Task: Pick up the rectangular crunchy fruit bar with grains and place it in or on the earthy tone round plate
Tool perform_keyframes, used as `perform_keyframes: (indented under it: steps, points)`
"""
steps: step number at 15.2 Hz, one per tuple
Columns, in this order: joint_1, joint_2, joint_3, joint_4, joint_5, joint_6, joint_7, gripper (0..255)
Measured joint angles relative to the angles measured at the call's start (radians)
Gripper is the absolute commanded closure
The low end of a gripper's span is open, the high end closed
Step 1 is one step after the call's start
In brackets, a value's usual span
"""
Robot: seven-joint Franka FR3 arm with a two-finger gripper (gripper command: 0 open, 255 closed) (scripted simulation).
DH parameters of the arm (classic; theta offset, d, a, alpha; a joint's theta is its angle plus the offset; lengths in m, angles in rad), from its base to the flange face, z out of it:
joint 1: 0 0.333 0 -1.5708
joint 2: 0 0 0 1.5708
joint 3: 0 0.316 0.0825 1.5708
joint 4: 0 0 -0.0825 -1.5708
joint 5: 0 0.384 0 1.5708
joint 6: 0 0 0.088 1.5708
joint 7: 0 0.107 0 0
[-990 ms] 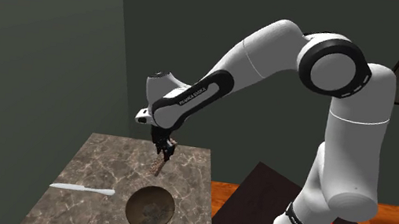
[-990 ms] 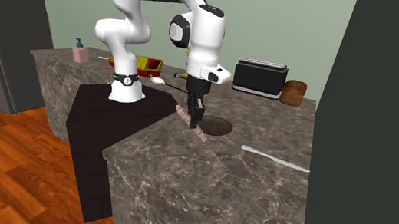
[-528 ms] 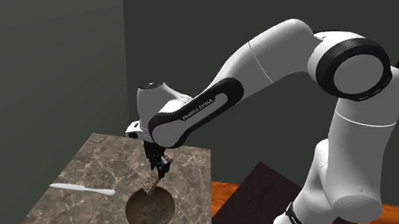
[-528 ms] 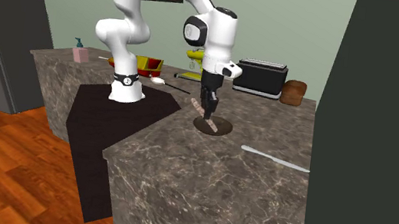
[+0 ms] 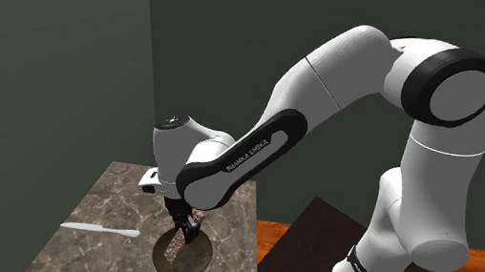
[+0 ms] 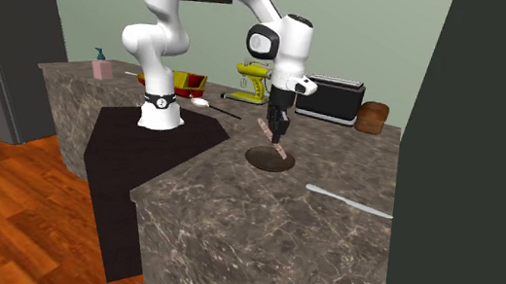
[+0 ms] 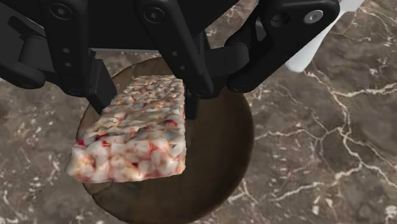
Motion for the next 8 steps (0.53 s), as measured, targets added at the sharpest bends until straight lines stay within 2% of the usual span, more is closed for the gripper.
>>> perform_keyframes:
  steps: [8]
  points:
    - [0.006, 0.083, -0.004, -0.009, -0.011, 0.091, 0.009, 255]
